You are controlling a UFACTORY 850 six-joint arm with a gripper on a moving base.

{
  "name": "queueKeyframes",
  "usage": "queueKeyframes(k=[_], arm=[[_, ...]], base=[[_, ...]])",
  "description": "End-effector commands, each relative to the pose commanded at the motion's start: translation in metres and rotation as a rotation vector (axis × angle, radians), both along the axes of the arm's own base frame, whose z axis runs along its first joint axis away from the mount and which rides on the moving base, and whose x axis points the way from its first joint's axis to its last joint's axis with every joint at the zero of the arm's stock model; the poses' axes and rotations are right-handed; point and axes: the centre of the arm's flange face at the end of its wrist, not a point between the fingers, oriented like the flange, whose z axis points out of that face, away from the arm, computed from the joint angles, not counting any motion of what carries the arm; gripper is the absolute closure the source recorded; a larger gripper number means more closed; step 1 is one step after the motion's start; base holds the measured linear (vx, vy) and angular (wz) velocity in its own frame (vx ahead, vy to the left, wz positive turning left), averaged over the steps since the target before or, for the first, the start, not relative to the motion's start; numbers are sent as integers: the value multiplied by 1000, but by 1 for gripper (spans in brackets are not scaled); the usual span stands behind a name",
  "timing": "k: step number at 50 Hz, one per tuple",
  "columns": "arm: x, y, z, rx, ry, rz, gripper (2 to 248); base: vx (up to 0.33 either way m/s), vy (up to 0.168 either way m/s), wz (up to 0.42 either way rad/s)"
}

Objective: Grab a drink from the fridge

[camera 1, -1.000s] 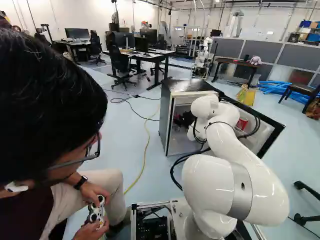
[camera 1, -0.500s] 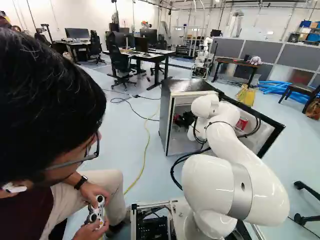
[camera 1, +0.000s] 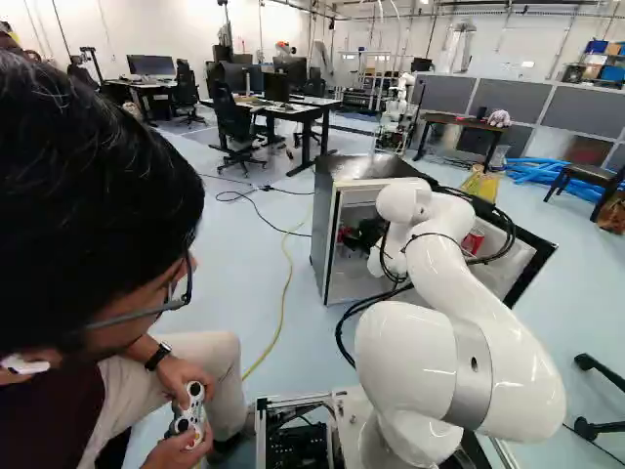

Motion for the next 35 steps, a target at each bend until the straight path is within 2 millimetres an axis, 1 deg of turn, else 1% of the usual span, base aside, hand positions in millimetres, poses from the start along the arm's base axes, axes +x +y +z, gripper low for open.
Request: queueKeyframes(k=[23,35], arm=[[-25,-3,37,19,38,-21,163],[-42,-7,59,29,57,-37,163]], base=[[0,0,0],[0,0,0]])
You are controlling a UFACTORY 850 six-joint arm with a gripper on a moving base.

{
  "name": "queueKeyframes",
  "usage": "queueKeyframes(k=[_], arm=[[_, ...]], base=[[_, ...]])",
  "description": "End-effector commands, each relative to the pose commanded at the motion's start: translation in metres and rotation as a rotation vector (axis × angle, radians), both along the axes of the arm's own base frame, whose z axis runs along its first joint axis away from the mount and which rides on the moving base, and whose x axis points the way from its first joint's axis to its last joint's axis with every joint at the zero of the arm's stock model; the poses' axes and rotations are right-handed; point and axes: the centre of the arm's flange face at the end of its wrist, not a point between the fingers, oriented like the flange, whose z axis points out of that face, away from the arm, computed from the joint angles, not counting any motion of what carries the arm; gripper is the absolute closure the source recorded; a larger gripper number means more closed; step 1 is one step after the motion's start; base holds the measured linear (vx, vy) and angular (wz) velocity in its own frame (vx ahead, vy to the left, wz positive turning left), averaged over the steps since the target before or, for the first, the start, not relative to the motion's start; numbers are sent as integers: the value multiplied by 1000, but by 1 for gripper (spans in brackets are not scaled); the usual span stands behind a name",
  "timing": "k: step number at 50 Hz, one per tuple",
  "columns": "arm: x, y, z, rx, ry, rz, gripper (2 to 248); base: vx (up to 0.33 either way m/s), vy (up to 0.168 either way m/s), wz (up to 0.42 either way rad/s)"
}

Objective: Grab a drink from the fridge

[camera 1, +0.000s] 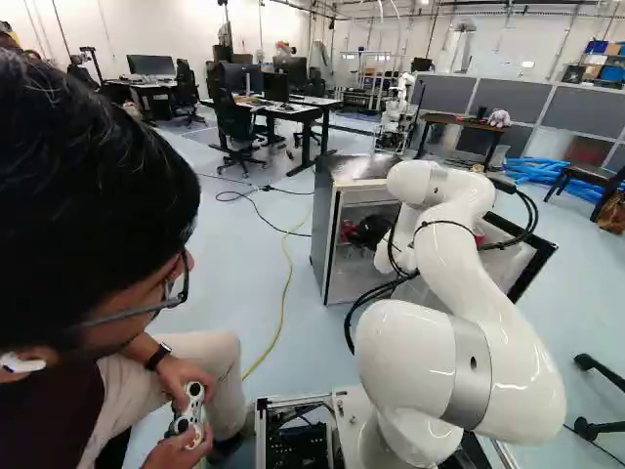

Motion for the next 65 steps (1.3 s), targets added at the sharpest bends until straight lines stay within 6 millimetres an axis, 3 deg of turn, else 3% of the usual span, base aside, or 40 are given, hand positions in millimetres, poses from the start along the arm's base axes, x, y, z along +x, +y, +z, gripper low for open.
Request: queueKeyframes(k=[27,65], arm=[[-47,-12,48,24,41,-64,163],[-107,-23,112,62,67,-312,163]], base=[[0,0,0],[0,0,0]])
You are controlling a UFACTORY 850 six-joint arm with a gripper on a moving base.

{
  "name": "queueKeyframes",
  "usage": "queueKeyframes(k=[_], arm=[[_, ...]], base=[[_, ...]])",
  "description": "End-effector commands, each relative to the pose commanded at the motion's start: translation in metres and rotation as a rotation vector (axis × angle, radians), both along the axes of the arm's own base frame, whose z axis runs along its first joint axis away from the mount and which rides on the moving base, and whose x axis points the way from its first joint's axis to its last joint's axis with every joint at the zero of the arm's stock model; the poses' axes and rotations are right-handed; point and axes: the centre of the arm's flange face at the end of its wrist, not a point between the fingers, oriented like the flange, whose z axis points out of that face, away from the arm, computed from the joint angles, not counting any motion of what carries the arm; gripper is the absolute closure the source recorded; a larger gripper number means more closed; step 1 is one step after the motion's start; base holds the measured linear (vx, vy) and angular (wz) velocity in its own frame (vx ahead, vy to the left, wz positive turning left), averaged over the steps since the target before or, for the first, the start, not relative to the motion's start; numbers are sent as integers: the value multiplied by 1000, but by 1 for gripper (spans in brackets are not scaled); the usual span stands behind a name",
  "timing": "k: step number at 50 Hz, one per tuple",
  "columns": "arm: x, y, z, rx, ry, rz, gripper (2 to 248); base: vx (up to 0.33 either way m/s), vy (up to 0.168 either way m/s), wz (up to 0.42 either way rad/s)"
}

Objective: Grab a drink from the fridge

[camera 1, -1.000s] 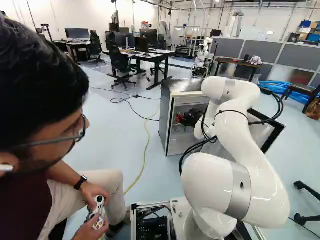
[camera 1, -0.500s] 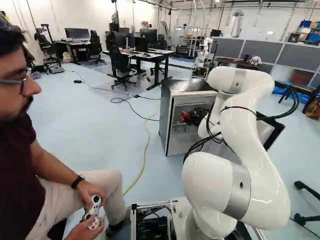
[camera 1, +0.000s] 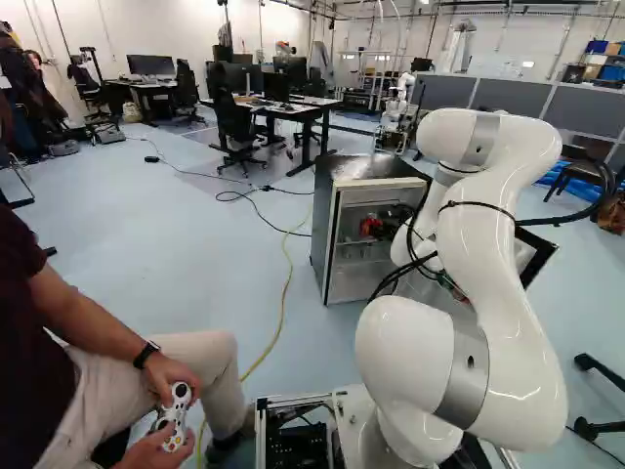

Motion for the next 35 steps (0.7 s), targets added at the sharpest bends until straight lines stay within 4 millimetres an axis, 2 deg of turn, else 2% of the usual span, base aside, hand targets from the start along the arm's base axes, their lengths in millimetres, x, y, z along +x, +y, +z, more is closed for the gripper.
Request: queueKeyframes(k=[21,35], arm=[[-36,1,35,13,10,-148,163],[-54,9,56,15,10,-190,163]], base=[[0,0,0],[0,0,0]])
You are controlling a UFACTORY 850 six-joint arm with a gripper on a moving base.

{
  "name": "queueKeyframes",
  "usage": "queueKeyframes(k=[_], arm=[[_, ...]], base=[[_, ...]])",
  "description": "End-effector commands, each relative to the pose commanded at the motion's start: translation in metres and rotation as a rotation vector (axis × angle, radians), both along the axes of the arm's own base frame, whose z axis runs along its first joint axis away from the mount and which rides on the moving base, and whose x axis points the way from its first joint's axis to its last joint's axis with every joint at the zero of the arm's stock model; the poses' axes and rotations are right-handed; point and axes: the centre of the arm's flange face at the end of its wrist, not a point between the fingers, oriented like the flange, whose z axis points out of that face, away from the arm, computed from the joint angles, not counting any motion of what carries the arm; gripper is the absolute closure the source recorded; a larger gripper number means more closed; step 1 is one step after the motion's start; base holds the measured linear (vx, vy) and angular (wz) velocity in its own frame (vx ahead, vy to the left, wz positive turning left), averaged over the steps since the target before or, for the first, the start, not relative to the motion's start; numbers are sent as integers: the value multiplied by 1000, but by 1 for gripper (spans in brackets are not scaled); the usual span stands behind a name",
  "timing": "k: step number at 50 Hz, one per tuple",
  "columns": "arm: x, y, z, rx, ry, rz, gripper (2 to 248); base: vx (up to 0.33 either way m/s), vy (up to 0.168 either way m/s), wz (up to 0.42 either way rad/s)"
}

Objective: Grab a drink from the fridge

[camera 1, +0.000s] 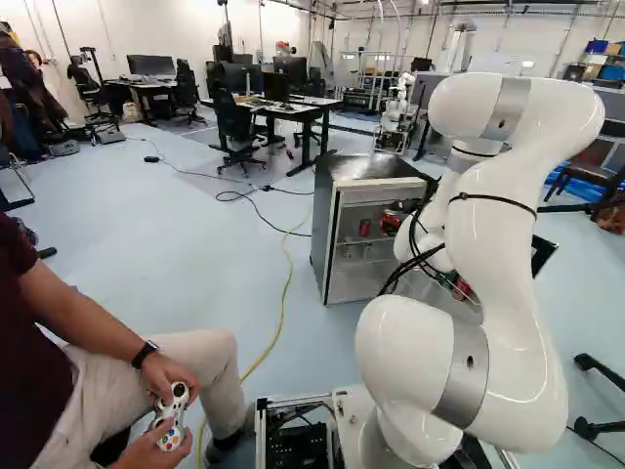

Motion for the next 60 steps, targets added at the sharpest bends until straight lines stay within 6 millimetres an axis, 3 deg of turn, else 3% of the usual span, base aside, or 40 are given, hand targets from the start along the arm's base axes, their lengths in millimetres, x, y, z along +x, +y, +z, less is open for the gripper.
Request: queueKeyframes(k=[60], arm=[[-10,10,71,-57,-62,3,163]], base=[[0,0,0]])
